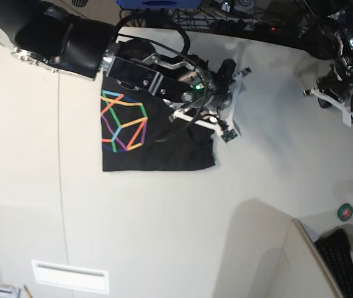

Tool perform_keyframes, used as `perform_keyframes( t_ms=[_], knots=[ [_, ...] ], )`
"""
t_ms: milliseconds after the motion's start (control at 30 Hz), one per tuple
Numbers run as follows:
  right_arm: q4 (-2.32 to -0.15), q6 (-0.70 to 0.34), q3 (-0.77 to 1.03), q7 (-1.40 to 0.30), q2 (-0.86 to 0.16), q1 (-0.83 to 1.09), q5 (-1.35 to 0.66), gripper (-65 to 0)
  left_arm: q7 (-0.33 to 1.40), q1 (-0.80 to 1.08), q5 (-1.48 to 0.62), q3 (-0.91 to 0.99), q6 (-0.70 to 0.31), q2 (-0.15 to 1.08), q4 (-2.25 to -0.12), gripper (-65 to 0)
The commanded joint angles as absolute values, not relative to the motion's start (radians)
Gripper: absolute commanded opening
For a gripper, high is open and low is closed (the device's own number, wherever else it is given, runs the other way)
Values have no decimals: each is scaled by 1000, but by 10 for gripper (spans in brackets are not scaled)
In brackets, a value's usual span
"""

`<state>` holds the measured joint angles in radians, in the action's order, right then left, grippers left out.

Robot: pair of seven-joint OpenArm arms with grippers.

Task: Layout the t-shirt on the table in an organized manner, then fold the t-shirt properly
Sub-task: 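Move the right gripper to the shirt's corner and grasp it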

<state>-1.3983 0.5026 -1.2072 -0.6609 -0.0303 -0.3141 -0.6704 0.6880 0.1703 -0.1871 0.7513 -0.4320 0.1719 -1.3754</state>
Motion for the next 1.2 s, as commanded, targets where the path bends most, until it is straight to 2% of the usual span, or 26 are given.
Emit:
perform_keyframes(
  t_ms=[0, 167, 300, 400, 500, 667, 900, 1000, 1167],
  knots=[
    [-1472, 524, -1158, -657, -76, -323, -661, -650, 687, 173, -186, 746, -429, 177, -1431, -650],
    [-1692, 667, -949, -797, -245, -170, -659, -650, 694, 259, -203, 579, -562, 133, -1629, -650],
    [-1801, 694, -819, -802, -363, -18, -654, -650, 694, 337, -278, 380, -568, 81, -1727, -650],
    [-1817, 694, -743, -773, -409, 74, -653, -650, 694, 367, -323, 216, -568, 68, -1739, -650],
    [-1817, 694, -716, -717, -433, 119, -653, -650, 693, 364, -325, 116, -553, 65, -1715, -650],
    [-1810, 694, -713, -691, -443, 125, -653, -650, 688, 298, -323, 15, -435, 70, -1581, -650],
    [-1716, 693, -713, -644, -440, 113, -651, -650, 687, 223, -323, 10, -427, 108, -1382, -650],
    [-1629, 690, -717, -587, -440, 113, -651, -650, 687, 214, -323, 10, -427, 133, -1351, -650],
    [-1573, 622, -708, -539, -447, 117, -651, -650, 687, 205, -323, 10, -427, 163, -1351, -650]
  ],
)
